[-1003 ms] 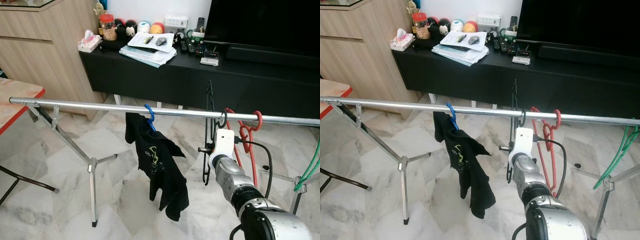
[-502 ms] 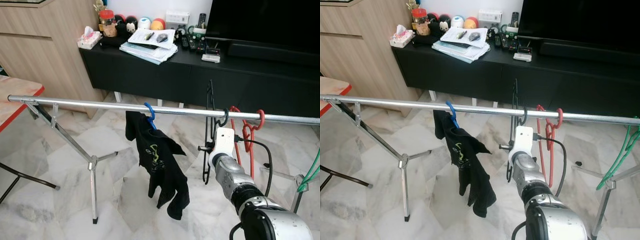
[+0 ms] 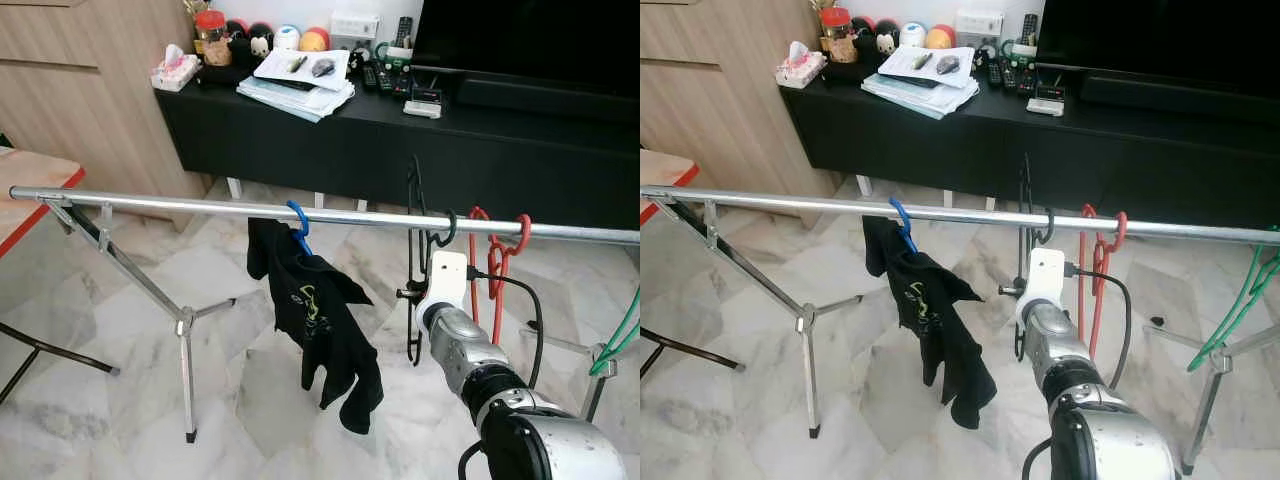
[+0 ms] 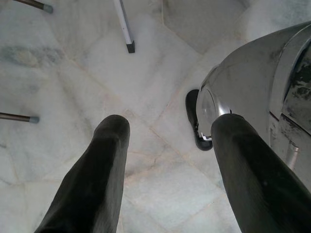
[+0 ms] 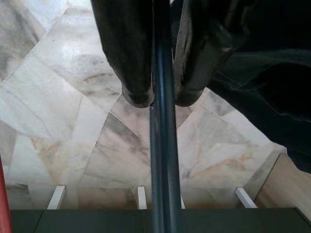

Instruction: Hang hanger

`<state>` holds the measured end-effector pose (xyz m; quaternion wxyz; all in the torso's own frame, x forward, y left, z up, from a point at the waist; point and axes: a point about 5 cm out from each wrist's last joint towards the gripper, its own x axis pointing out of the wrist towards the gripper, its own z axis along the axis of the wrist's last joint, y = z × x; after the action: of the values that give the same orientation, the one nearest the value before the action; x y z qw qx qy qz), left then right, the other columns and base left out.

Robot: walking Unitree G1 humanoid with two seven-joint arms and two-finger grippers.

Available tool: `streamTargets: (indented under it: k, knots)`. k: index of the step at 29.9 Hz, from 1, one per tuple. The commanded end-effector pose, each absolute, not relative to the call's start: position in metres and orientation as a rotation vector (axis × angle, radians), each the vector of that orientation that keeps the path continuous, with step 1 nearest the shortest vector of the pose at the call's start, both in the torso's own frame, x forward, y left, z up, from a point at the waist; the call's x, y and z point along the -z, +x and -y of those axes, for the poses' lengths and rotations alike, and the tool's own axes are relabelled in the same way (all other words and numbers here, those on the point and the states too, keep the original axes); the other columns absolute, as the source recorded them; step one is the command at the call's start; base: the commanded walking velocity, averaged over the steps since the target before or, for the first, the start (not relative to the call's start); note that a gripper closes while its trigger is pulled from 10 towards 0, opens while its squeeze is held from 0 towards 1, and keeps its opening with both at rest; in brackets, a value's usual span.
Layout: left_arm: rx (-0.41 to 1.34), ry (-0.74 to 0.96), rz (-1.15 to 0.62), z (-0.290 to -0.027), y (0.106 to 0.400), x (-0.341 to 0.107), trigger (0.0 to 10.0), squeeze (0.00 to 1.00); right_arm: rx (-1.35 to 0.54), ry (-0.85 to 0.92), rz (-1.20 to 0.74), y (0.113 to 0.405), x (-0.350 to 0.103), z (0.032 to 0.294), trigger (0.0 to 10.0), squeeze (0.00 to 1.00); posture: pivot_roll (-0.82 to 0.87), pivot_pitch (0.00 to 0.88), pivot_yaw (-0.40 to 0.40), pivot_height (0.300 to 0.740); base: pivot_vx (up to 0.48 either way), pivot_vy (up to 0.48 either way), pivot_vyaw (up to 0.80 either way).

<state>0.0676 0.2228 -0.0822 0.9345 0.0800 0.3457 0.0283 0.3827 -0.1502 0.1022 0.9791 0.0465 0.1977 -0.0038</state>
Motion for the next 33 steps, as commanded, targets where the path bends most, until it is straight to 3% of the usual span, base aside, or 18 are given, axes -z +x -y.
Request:
streamTargets:
  k: [1, 33]
  knots:
    - [-0.05, 0.166, -0.755, -0.222, 0.059, 0.086, 10.0, 0.0, 0.006, 0.103, -0.4, 0.38, -0.097, 0.15, 10.0, 1.0, 0.27, 0.231, 0.013, 0.74, 0.0, 0.0, 0.0]
    - [-0.064, 0.135, -0.783, -0.212, 0.103, 0.092, 10.0, 0.0, -0.094, 0.083, -0.037, 0.371, -0.11, 0.146, 10.0, 1.0, 0.18, 0.11, -0.032, 0.74, 0.0, 0.0, 0.0]
